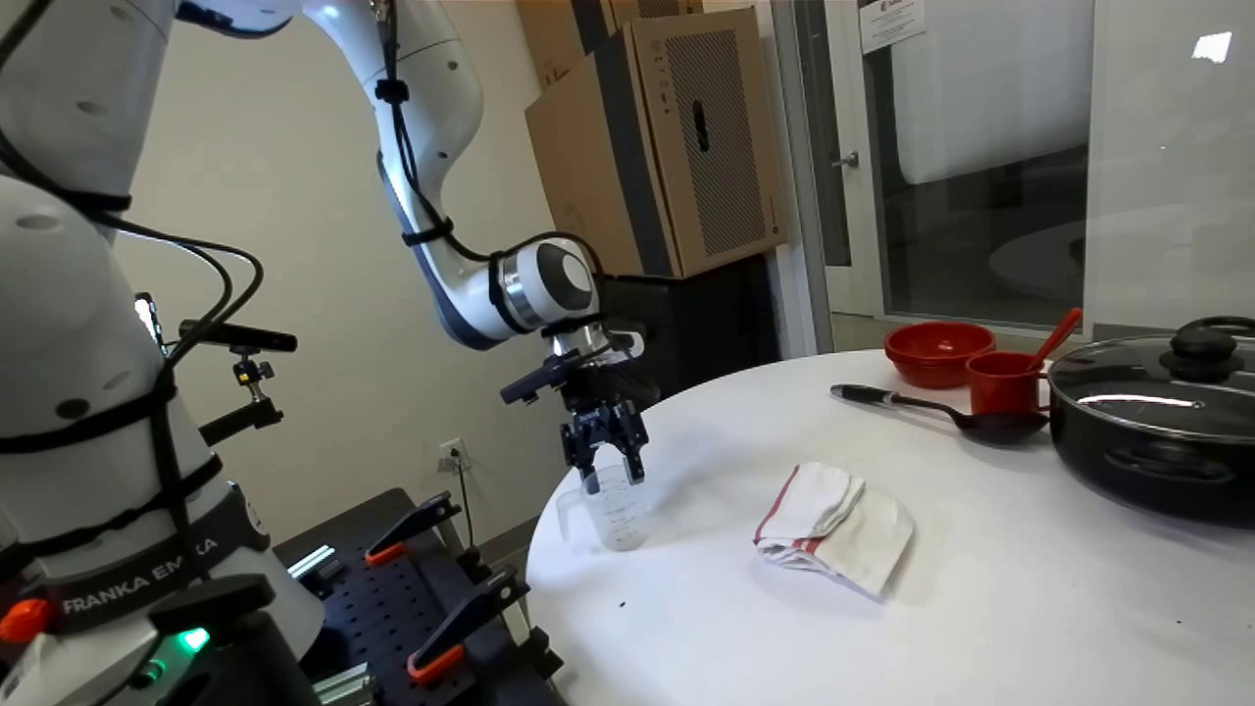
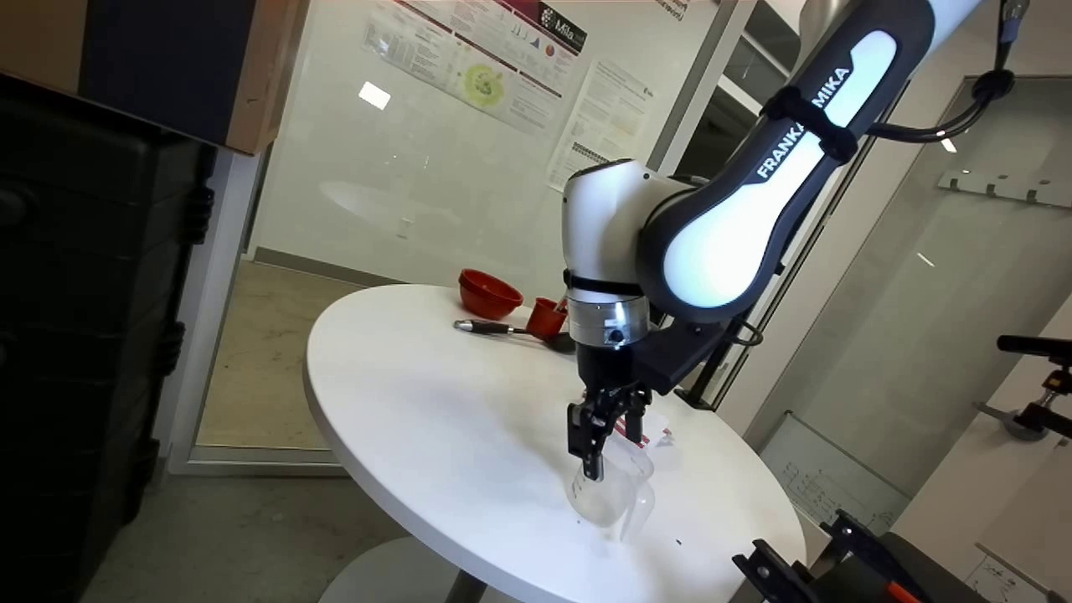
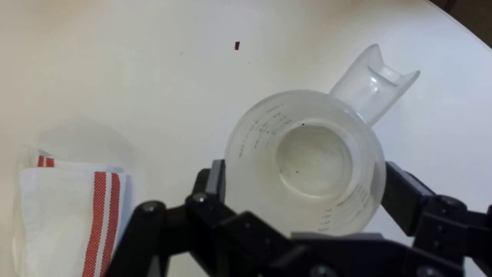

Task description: Move the jar slightly to the left

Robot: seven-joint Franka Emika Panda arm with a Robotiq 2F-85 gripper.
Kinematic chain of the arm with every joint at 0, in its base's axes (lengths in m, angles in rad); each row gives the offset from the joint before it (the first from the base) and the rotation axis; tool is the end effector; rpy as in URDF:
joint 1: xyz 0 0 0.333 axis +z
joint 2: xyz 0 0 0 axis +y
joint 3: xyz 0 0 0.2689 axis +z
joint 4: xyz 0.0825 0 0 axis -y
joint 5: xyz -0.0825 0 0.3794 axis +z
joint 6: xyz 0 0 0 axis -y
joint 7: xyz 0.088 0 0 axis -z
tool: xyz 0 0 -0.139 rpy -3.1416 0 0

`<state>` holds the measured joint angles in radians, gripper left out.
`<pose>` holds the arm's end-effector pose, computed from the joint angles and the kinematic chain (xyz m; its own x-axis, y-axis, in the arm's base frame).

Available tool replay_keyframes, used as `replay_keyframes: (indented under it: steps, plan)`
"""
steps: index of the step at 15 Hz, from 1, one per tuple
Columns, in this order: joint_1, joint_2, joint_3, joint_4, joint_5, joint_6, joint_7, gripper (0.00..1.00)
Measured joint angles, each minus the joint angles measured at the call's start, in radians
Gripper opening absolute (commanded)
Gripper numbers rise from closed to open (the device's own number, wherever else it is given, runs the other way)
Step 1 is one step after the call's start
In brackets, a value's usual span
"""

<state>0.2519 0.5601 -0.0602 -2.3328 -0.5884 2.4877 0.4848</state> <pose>0.4102 0.0646 0.0085 0.9321 0.1817 -0.3133 0.2912 -0.8904 0.3499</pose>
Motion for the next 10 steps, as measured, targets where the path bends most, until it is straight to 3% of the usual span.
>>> replay_keyframes:
  steps: [10]
  plan:
    - [-0.009, -0.076, 0.003, -0.073, 0.015, 0.003, -0.096, 1.0]
